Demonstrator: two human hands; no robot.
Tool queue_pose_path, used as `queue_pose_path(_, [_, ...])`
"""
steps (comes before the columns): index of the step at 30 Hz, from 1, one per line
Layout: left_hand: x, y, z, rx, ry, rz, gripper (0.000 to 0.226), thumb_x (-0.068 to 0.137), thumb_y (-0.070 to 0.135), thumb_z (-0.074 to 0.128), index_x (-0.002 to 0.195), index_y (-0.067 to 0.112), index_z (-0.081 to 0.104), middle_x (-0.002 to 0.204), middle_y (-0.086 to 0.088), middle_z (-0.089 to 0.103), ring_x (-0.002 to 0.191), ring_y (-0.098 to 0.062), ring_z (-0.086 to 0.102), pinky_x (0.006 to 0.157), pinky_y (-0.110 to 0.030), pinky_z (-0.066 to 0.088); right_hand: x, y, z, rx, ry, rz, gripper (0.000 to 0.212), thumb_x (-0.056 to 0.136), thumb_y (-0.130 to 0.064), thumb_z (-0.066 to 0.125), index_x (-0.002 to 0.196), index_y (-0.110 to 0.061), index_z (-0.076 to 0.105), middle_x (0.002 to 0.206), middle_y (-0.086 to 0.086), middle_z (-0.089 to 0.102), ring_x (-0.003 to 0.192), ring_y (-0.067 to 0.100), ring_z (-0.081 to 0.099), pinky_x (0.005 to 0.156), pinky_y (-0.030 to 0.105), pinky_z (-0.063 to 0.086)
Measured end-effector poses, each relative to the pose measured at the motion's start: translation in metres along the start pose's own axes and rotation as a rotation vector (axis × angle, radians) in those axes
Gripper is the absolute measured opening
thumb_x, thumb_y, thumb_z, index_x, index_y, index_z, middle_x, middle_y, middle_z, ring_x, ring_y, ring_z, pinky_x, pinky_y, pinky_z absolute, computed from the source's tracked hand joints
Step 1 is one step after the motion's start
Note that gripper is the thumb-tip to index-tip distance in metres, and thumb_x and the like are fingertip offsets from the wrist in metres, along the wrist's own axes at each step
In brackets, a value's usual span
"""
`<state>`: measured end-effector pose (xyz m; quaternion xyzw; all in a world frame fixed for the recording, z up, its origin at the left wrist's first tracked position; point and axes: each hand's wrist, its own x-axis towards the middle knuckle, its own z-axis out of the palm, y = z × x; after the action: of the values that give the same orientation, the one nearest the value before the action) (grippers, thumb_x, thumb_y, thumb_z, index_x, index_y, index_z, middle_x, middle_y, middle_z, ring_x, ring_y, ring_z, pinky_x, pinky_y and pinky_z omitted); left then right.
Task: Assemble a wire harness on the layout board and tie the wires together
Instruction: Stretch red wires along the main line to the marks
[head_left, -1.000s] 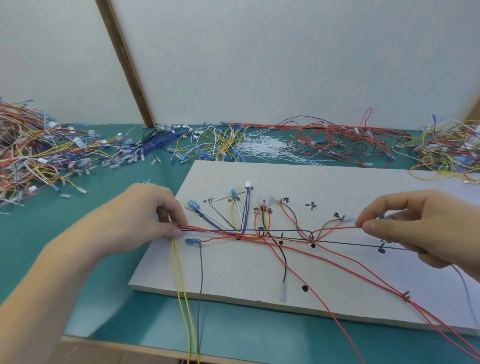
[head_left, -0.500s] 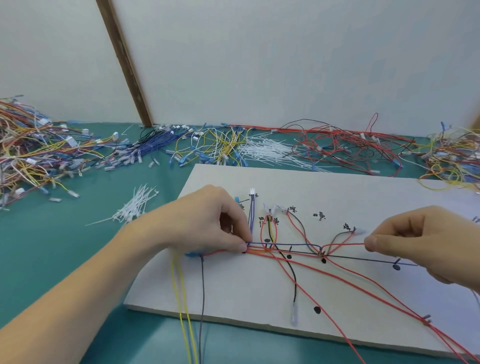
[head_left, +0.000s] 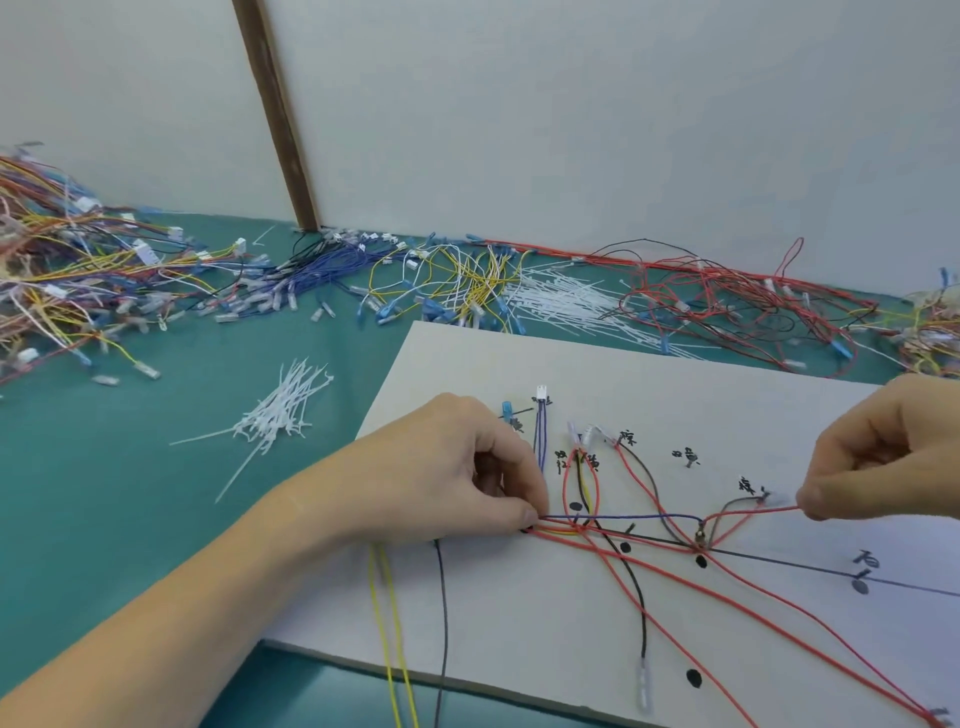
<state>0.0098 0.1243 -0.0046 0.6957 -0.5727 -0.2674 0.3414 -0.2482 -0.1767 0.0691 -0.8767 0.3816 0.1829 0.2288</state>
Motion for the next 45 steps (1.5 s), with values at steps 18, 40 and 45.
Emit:
queue_pose_path(18, [0.062, -0.006, -0.008, 0.245, 0.323, -0.071, 0.017, 0.09, 0.014, 0.074, 0.095, 0.029, 0.079, 0.082, 0.024, 0.067, 0.076, 0.001, 0.063, 0.064, -0.007, 0.043, 0.006, -0.015, 0.01, -0.051, -0.008, -0.008, 0.089, 0.03, -0.106, 0.057, 0.094, -0.047, 0.077, 0.069, -0.002, 0.073, 0.058, 0.018, 0.063, 0.074, 0.046, 0.062])
queue_pose_path(40, [0.067, 0.005, -0.01, 0.325, 0.26, -0.084, 0.009, 0.086, 0.02, 0.078, 0.092, 0.024, 0.084, 0.068, 0.025, 0.064, 0.067, 0.021, 0.055, 0.059, 0.001, 0.037, -0.026, 0.002, 0.031, 0.093, 0.008, -0.104, 0.078, 0.045, -0.1, 0.065, 0.086, -0.036, 0.081, 0.048, 0.0, 0.057, 0.045, 0.009, 0.041, 0.05, 0.034, 0.045])
queue_pose_path(45, [0.044, 0.014, -0.006, 0.315, 0.338, 0.052, 0.007, 0.088, 0.029, 0.077, 0.091, 0.034, 0.081, 0.077, 0.023, 0.067, 0.074, -0.003, 0.057, 0.065, -0.011, 0.04, -0.023, 0.001, 0.037, 0.06, 0.005, -0.08, 0.08, 0.043, -0.102, 0.062, 0.087, -0.038, 0.08, 0.051, -0.001, 0.061, 0.045, 0.009, 0.042, 0.053, 0.035, 0.05])
